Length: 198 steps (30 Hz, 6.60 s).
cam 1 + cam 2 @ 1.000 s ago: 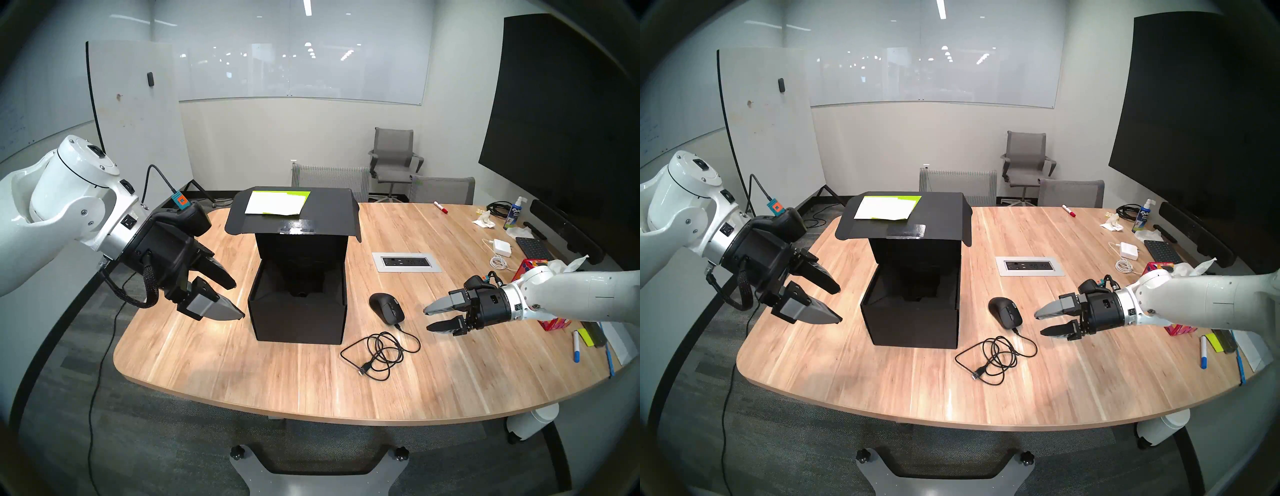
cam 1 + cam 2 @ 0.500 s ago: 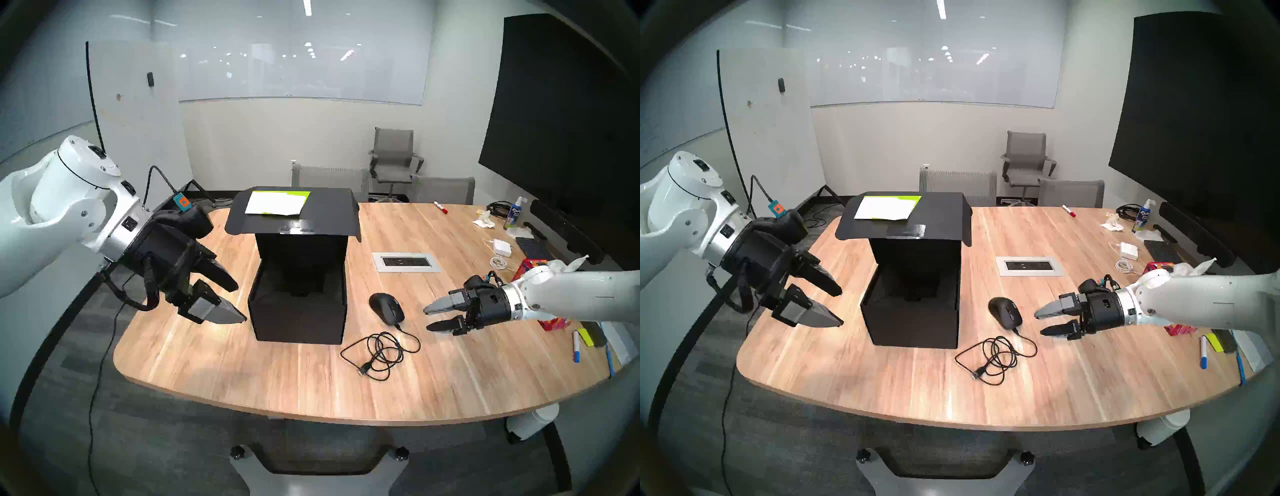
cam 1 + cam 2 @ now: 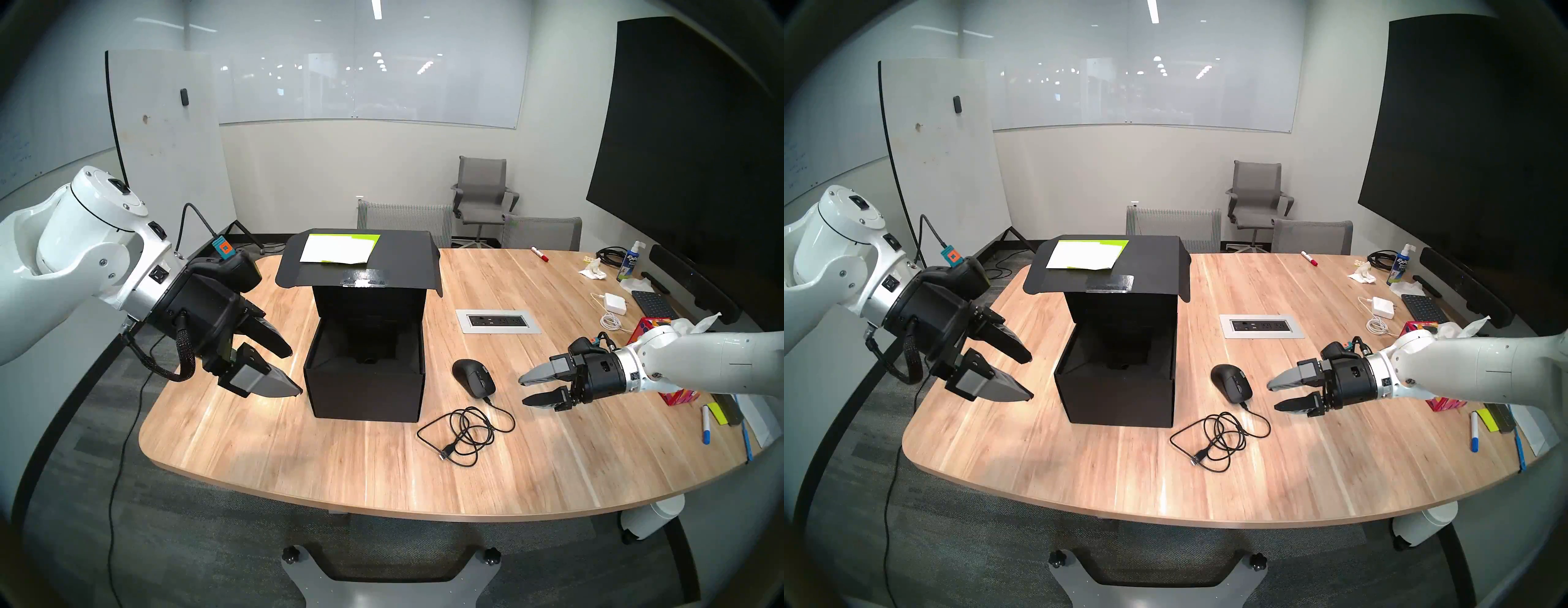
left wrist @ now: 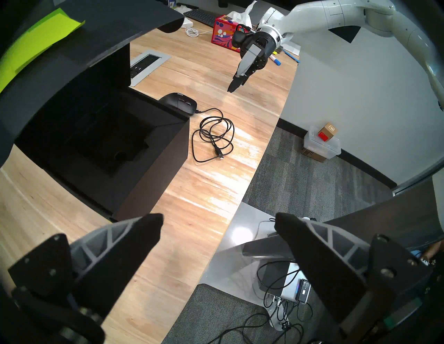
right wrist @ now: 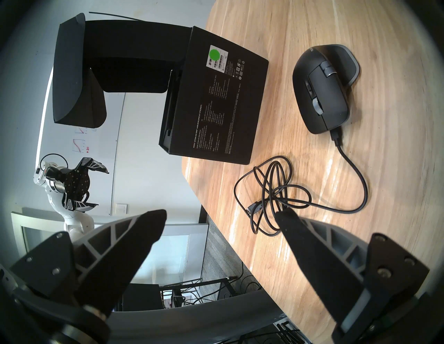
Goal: Open the box and place the mouse inside
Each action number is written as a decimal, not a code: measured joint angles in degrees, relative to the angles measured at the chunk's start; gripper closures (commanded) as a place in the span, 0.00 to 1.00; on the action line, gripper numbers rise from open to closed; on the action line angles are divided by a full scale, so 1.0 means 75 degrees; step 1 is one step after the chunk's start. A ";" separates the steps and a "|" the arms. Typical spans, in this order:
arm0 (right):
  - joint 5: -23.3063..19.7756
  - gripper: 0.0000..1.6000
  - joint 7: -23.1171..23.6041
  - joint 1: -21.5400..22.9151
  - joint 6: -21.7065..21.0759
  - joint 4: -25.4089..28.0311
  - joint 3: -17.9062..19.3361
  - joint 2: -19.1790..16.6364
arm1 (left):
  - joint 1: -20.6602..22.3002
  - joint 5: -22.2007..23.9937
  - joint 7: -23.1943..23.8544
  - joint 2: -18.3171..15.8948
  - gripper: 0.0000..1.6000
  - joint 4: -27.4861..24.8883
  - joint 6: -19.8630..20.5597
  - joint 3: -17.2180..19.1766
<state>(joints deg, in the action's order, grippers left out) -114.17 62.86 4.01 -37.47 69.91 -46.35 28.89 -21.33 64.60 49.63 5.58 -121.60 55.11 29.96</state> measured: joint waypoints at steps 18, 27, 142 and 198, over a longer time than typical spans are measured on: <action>0.0001 0.00 0.0000 -0.0002 0.0000 0.0000 0.0004 0.0000 | -0.0050 0.0261 -0.0001 0.0001 0.00 -0.0150 0.0000 -0.0013; 0.0001 0.00 0.0000 -0.0003 0.0000 0.0000 0.0006 -0.0002 | -0.0053 0.0836 -0.0020 0.0001 0.00 -0.0311 0.0000 -0.0013; 0.0018 0.00 0.0002 -0.0002 -0.0017 0.0000 0.0020 -0.0010 | 0.0481 1.1855 -1.2759 0.2051 0.00 -0.0732 -0.3721 -0.0751; 0.0027 0.00 0.0002 -0.0002 -0.0027 0.0000 0.0029 -0.0015 | 0.0898 1.1014 -1.3177 0.3840 0.00 0.1193 -0.4463 -0.0751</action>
<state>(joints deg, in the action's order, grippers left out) -113.96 62.88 3.99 -37.67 69.91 -46.13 28.78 -14.60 147.21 -49.19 34.38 -112.65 21.63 24.33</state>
